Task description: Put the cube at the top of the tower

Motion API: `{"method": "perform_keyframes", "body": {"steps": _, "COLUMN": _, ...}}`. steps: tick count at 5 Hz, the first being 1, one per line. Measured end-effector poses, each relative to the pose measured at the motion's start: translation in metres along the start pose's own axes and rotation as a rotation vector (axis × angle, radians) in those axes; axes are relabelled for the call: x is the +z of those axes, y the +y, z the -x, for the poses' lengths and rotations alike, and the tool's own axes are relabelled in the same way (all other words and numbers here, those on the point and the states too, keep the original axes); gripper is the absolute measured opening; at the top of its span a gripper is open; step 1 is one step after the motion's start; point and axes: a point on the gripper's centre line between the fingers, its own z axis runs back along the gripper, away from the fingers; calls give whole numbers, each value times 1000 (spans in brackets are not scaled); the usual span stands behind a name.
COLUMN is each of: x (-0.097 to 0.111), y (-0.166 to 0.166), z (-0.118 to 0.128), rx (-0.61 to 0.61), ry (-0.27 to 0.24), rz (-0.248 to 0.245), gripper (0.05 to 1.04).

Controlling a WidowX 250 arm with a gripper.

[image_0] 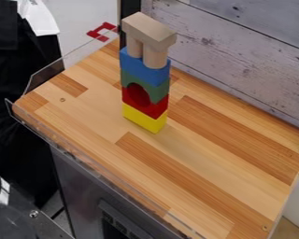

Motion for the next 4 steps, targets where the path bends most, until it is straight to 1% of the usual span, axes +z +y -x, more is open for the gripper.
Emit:
{"method": "perform_keyframes", "body": {"steps": 1, "x": -2, "y": 9, "z": -1, "rx": 21, "ry": 20, "rz": 14, "gripper": 513}}
{"method": "perform_keyframes", "body": {"steps": 2, "x": -2, "y": 17, "z": -1, "rx": 30, "ry": 32, "rz": 11, "gripper": 513}}
{"method": "perform_keyframes", "body": {"steps": 3, "x": -5, "y": 20, "z": -4, "rx": 25, "ry": 41, "rz": 35, "gripper": 512}}
{"method": "perform_keyframes", "body": {"steps": 4, "x": -20, "y": 17, "z": -10, "rx": 12, "ry": 81, "rz": 47, "gripper": 513}}
